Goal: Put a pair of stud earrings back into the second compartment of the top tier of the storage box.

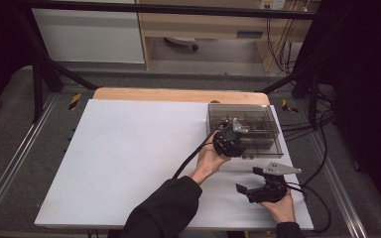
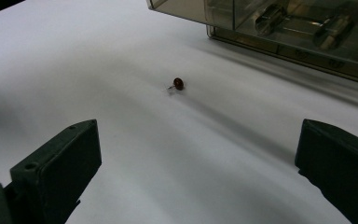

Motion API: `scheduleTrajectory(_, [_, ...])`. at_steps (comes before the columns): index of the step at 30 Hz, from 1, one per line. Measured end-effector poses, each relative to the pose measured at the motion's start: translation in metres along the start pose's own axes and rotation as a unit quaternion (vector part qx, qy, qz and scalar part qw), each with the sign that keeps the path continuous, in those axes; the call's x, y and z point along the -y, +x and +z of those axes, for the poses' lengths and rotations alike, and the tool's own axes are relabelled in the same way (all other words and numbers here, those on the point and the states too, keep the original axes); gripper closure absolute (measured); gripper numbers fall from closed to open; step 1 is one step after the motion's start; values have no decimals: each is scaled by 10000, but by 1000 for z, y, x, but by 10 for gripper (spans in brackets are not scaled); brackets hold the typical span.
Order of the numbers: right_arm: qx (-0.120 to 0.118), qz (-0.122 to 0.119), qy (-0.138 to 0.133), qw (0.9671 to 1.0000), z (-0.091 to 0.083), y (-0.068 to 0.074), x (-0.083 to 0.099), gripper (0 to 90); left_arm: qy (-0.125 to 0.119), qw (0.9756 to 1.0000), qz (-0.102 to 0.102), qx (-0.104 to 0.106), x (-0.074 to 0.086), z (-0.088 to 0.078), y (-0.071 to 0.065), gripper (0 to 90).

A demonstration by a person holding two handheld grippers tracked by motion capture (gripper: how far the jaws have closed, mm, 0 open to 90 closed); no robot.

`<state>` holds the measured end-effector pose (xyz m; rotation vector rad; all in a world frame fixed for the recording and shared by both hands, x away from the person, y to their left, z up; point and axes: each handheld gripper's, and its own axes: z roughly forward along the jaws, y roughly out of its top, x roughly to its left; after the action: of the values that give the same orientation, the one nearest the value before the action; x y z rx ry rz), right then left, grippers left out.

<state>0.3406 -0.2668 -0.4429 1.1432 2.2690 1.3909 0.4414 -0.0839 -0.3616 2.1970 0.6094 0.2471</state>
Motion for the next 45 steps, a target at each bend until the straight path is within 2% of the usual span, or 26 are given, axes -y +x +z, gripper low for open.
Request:
scheduleTrajectory(5, [4,21,-9,10000,0,0,0,8,-146,9999,40,-34,4,-17,1,545])
scheduleTrajectory(8, [9,12,-4,10000,0,0,0,8,-238,9997,-28,-7,11,-30,4,480])
scheduleTrajectory(10, [9,-4,6,10000,0,0,0,8,-266,9996,-5,-50,15,-38,6,440])
scheduleTrajectory(14, [16,-5,2,10000,0,0,0,8,-377,9992,13,-131,27,-56,10,343])
scheduleTrajectory(20, [26,-4,12,10000,1,0,0,8,-397,9990,-105,-169,50,-73,18,229])
scheduleTrajectory(26, [30,8,31,10000,1,0,0,8,-327,9990,-184,-234,74,-77,24,145])
scheduleTrajectory(32, [37,-14,38,10000,1,0,0,7,-270,9990,-246,-245,90,-74,26,86])
scheduleTrajectory(34, [40,-10,42,10000,1,0,1,7,-225,9990,-256,-287,94,-72,25,67])
scheduleTrajectory(41, [34,-6,45,10000,1,0,1,8,-114,9991,-336,-225,104,-58,21,60])
scheduleTrajectory(45, [34,-6,48,10000,1,0,1,7,-7,9992,-314,-227,106,-47,18,62])
